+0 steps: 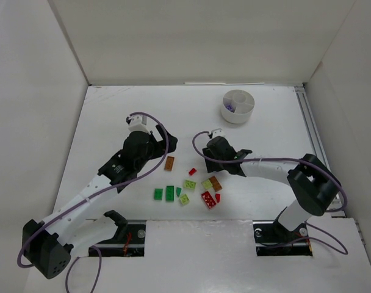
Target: Sort the legos into containers by color
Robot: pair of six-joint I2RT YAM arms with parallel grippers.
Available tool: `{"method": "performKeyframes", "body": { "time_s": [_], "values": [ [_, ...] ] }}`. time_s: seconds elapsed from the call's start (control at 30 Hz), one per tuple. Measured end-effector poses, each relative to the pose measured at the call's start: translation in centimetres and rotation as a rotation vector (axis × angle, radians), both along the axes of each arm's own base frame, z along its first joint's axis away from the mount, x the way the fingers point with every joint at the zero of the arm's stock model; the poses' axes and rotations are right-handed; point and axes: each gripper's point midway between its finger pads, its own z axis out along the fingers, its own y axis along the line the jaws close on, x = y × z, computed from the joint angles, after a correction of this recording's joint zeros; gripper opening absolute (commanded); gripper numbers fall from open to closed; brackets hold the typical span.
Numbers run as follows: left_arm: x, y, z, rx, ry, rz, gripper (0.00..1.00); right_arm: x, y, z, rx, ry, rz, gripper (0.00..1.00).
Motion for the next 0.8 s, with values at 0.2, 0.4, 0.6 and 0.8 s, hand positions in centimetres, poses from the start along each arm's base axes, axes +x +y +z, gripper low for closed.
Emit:
{"method": "performKeyframes", "body": {
  "time_s": [0.2,0.4,0.6,0.8],
  "values": [
    [0.1,0.1,-0.8,0.021,0.022,0.007,1.00,-0.3,-0.1,-0.5,0.000,0.021,-0.014,0.64],
    [0.2,0.0,-1.5,0.035,0.040,0.008,1.00,-0.7,-0.4,-0.8,-0.008,0.041,-0.024,0.46],
    [0.3,0.0,-1.8,0.044,0.051,0.009,1.00,-0.8,-0.3,-0.8,-0.004,0.047,-0.022,0.31],
    [0.9,0.0,-2.5,0.055,0.079,0.010,1.00,0.6,0.5,1.3,-0.013,0.013,0.030,0.27]
  ]
}}
